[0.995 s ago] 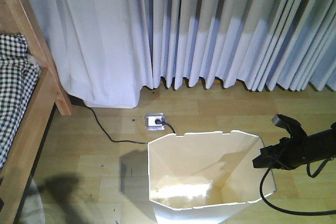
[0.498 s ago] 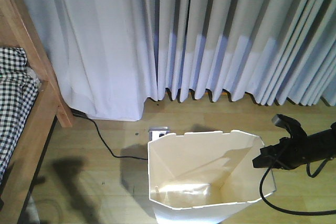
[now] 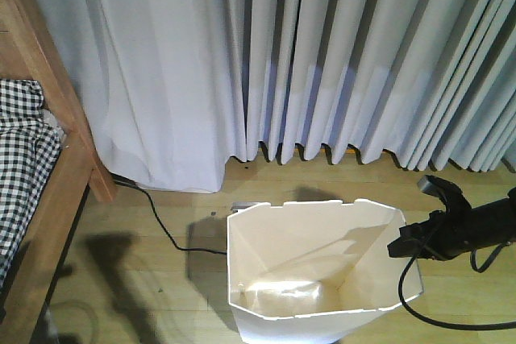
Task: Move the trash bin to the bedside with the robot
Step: 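Drive forward toward the bedside, dragging the bin with the right gripper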
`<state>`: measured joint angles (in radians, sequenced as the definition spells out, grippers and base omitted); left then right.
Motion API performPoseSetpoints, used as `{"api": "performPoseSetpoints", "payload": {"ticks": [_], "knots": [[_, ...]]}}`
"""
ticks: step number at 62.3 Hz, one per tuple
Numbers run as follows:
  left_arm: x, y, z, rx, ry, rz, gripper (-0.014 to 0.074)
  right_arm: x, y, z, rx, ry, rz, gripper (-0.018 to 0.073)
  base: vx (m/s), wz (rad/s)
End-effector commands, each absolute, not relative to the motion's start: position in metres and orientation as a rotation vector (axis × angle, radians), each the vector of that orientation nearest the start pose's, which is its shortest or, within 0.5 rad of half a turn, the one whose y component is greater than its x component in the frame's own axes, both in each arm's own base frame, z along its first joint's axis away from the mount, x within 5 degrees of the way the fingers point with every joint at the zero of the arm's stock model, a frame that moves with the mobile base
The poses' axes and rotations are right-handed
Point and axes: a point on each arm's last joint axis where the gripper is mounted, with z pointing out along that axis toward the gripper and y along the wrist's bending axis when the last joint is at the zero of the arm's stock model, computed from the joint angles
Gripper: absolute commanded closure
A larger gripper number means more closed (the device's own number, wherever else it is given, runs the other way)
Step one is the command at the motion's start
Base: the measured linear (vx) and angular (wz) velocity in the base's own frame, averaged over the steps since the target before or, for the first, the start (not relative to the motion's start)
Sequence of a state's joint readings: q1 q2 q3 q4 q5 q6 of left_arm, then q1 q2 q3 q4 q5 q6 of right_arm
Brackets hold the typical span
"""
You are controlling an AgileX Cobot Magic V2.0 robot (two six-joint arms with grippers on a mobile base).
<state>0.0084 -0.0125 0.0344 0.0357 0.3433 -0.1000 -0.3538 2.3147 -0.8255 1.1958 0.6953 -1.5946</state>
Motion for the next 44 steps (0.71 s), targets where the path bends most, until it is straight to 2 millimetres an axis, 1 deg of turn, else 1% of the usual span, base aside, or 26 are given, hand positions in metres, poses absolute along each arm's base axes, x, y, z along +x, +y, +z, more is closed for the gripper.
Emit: {"api": "performPoseSetpoints", "payload": {"ticks": [1, 44], "knots": [[0.0553, 0.0013, 0.1761, -0.078, 1.785, -0.038, 0.0603, 0.2840, -0.0333, 0.0213, -0.156, 2.668, 1.183, 0.0564, 0.00, 0.00], [0.0553, 0.0013, 0.1761, -0.078, 1.785, -0.038, 0.0603, 0.2841, -0.0334, 0.0212, -0.154, 2.668, 1.181, 0.0564, 0.00, 0.00]]}}
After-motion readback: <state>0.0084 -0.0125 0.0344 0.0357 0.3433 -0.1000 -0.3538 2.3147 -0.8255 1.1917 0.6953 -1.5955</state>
